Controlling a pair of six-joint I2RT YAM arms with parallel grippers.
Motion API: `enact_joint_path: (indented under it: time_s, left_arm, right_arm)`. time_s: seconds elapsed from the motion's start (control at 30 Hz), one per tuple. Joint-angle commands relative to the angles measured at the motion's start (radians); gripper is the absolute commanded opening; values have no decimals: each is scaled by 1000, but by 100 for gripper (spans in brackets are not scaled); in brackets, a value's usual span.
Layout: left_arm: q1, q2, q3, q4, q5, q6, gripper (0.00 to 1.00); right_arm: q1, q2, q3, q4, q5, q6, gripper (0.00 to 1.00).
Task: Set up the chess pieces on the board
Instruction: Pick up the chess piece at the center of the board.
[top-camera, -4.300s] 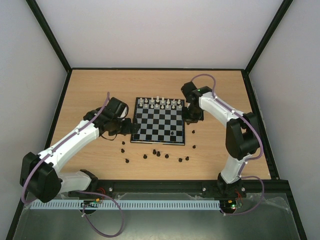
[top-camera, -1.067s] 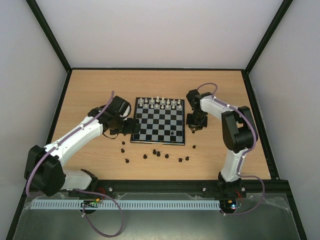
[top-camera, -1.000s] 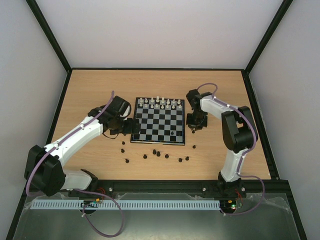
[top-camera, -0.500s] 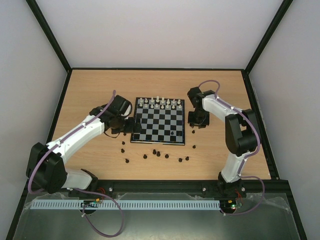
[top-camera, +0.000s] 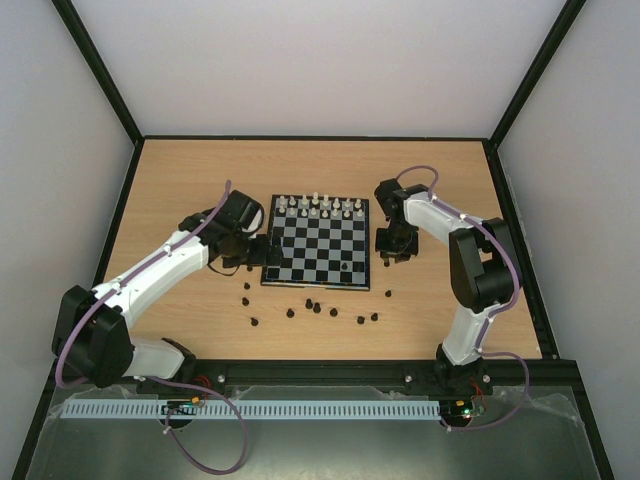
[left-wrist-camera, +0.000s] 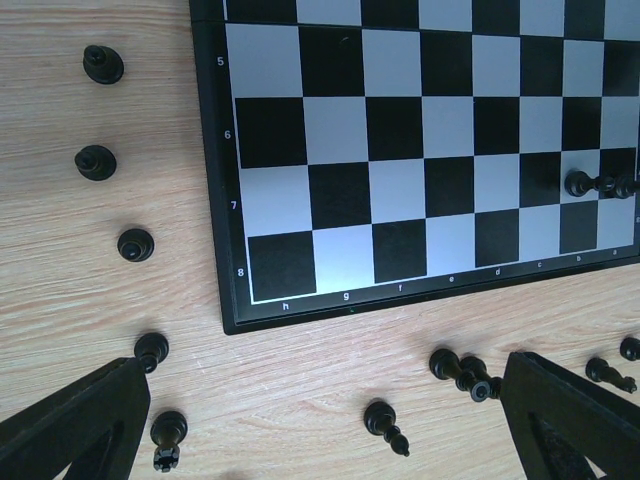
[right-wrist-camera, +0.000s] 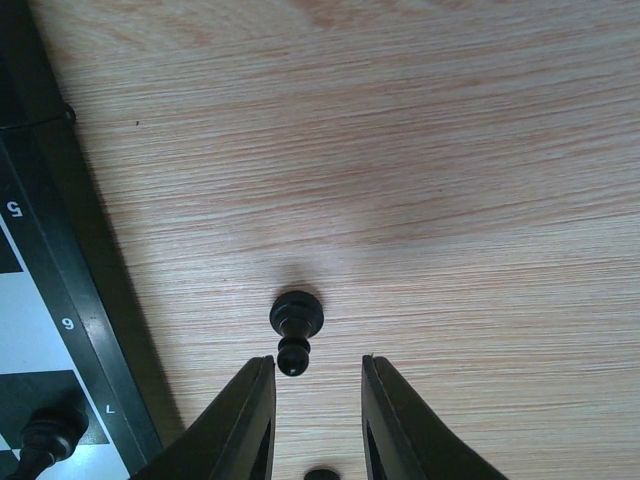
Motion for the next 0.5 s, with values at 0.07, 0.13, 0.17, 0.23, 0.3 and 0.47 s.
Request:
enact_joint_path:
  time_s: [0.07, 0.13, 0.17, 0.23, 0.3, 0.47]
  left_arm:
    - [7, -31, 4, -12, 9, -2, 99]
    - [7, -33, 0, -13, 8, -3, 99]
    - [7, -35, -2, -12, 8, -4, 99]
    - [7, -39, -6, -12, 7, -5, 99]
    - [7, -43, -9, -14, 8, -6, 99]
    - [7, -46, -9, -18, 4, -5, 99]
  right_arm:
    - [16, 20, -1, -37, -18, -17, 24]
    - [21, 30, -1, -37, -19, -17, 24]
    - [22, 31, -1, -34, -18, -17, 24]
    - [25, 38, -1, -32, -16, -17, 24]
    - [26, 43, -1, -30, -12, -16, 22]
    - [26, 61, 11, -29, 4, -18, 18]
